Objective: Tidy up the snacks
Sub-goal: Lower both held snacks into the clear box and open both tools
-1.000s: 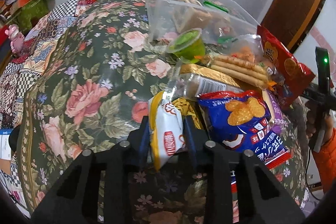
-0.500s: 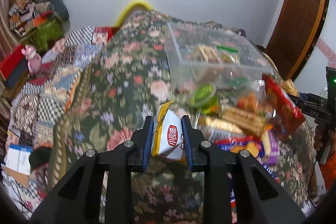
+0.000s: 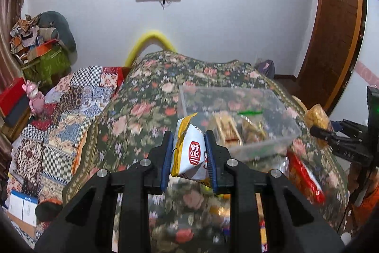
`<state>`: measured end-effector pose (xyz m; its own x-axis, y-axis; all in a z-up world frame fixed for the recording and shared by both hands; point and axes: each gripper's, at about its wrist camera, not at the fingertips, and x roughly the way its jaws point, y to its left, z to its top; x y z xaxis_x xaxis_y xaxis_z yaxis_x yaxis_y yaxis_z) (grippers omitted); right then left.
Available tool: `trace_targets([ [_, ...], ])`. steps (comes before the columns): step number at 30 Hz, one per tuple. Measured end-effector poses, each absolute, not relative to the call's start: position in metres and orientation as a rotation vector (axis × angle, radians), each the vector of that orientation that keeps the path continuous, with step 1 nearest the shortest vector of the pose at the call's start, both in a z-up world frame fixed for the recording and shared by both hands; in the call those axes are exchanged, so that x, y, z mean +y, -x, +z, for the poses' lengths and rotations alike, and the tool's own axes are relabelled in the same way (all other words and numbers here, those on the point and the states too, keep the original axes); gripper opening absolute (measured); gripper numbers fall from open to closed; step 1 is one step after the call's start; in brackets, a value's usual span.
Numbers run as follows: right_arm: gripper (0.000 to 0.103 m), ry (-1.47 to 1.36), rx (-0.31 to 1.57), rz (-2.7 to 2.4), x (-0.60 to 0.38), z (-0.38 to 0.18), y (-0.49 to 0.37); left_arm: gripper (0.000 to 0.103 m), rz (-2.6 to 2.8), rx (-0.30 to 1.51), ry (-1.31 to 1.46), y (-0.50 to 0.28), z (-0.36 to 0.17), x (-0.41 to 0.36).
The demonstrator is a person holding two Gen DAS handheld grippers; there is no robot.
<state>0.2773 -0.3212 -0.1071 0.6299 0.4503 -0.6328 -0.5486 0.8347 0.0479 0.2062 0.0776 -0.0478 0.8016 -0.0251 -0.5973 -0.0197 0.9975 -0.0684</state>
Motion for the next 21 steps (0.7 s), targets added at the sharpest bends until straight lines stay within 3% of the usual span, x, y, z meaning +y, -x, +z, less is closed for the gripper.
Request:
trace_targets([
  [21,0.041,0.223,0.726,0.573,-0.269,-0.134,-0.343,0.027,0.017,0.728,0.056,-0.315,-0.091,0.060],
])
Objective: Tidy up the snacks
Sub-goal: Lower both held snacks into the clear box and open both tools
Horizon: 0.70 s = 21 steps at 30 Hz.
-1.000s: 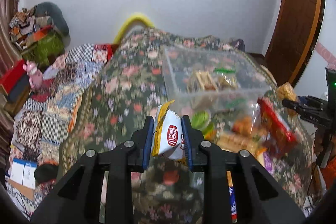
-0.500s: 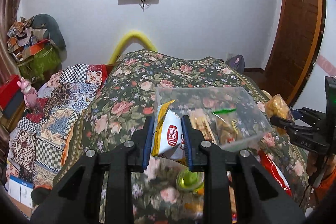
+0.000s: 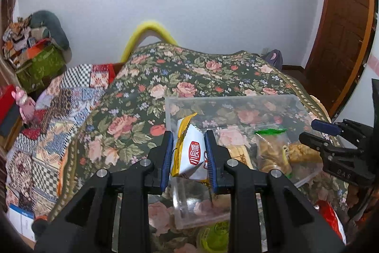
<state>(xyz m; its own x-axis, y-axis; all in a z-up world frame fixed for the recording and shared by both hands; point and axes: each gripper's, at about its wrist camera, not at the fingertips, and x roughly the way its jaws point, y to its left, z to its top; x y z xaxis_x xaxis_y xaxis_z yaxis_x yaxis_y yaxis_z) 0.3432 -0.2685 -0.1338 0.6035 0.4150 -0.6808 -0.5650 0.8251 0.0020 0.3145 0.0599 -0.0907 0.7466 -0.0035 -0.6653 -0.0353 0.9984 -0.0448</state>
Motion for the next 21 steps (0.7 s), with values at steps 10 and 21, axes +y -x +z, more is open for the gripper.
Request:
trace_targets([
  [10,0.043,0.182,0.747,0.588,-0.280,-0.128,-0.338,0.056,-0.003,0.731,0.012,-0.305,-0.090,0.046],
  [21,0.057,0.158,0.730,0.593,-0.321,-0.107,-0.290,0.071,-0.038,0.753,0.008,-0.243,-0.070,0.039],
])
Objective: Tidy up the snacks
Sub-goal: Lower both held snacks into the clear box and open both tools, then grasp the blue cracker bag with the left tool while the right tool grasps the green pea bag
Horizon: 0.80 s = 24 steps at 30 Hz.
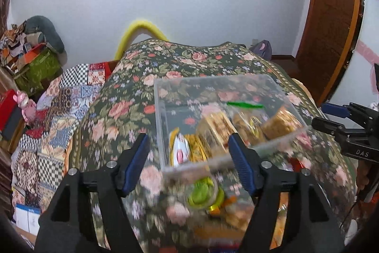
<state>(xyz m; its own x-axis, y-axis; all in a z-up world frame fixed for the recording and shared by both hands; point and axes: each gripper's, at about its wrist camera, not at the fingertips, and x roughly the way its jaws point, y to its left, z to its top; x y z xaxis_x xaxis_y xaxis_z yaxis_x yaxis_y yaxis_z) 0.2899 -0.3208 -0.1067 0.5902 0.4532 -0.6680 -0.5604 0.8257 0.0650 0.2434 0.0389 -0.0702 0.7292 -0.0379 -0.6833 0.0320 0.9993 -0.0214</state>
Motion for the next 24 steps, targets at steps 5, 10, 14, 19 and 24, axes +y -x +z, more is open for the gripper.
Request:
trace_targets([
  [5,0.063,0.125,0.726,0.596,-0.345,-0.105,-0.257,0.073,-0.068,0.801,0.035,-0.215,-0.073,0.041],
  [10,0.064,0.131,0.754,0.570,-0.360,-0.116,-0.234,0.075,-0.101,0.872,0.079,-0.187,-0.085,0.038],
  [14,0.067,0.135,0.795,0.557,-0.369,-0.131,-0.220,0.081,-0.145,0.929,0.100,-0.169,-0.100,0.032],
  [19,0.068,0.124,0.826,0.543,-0.374,-0.148,-0.203,0.081,-0.144,0.980,0.094,-0.152,-0.119,0.023],
  [24,0.068,0.093,0.884,0.563,-0.372,-0.169,-0.199,0.081,-0.198,1.023,0.112,-0.142,-0.134,0.011],
])
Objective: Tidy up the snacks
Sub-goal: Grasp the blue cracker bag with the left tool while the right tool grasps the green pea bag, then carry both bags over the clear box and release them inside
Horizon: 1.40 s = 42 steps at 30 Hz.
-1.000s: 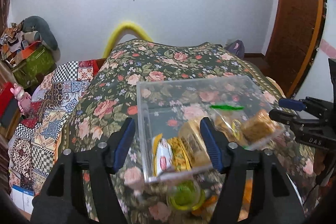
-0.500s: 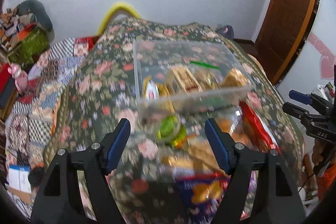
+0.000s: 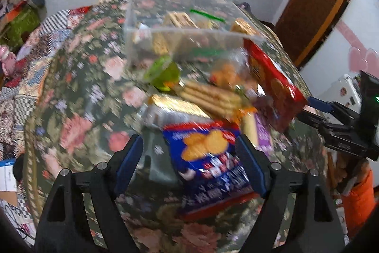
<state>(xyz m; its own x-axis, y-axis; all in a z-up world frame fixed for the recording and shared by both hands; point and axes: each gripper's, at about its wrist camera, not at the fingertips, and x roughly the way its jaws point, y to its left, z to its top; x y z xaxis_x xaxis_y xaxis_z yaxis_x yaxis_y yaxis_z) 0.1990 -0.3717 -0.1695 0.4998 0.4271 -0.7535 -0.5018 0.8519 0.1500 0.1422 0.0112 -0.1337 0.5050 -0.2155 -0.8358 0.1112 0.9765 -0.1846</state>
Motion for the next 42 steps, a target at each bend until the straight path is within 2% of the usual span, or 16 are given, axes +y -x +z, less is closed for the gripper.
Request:
trace_targets([
  [12,0.067,0.123,0.950,0.589,-0.352,-0.204,-0.207,0.082,-0.235,1.130,0.101,-0.145,-0.183,-0.007],
  [17,0.065,0.152,0.932,0.577,-0.345,-0.209,-0.205,0.082,-0.213,1.081,0.070,-0.142,-0.187,-0.005],
  [20,0.059,0.145,0.921,0.571,-0.344,-0.211,-0.207,0.071,-0.193,1.050,0.087,-0.140,-0.185,0.004],
  [22,0.049,0.142,0.913,0.571,-0.344,-0.209,-0.206,0.066,-0.175,1.039,0.105,-0.140,-0.185,0.012],
  [25,0.047,0.121,0.920,0.582,-0.345,-0.209,-0.210,0.062,-0.150,1.029,0.126,-0.141,-0.184,0.023],
  [33,0.047,0.109,0.919,0.566,-0.356,-0.201,-0.210,0.061,-0.085,0.975,0.169,-0.130,-0.160,0.042],
  [42,0.047,0.092,0.825,0.543,-0.365,-0.160,-0.221,0.061,-0.054,0.849,0.171,-0.145,-0.107,0.053],
])
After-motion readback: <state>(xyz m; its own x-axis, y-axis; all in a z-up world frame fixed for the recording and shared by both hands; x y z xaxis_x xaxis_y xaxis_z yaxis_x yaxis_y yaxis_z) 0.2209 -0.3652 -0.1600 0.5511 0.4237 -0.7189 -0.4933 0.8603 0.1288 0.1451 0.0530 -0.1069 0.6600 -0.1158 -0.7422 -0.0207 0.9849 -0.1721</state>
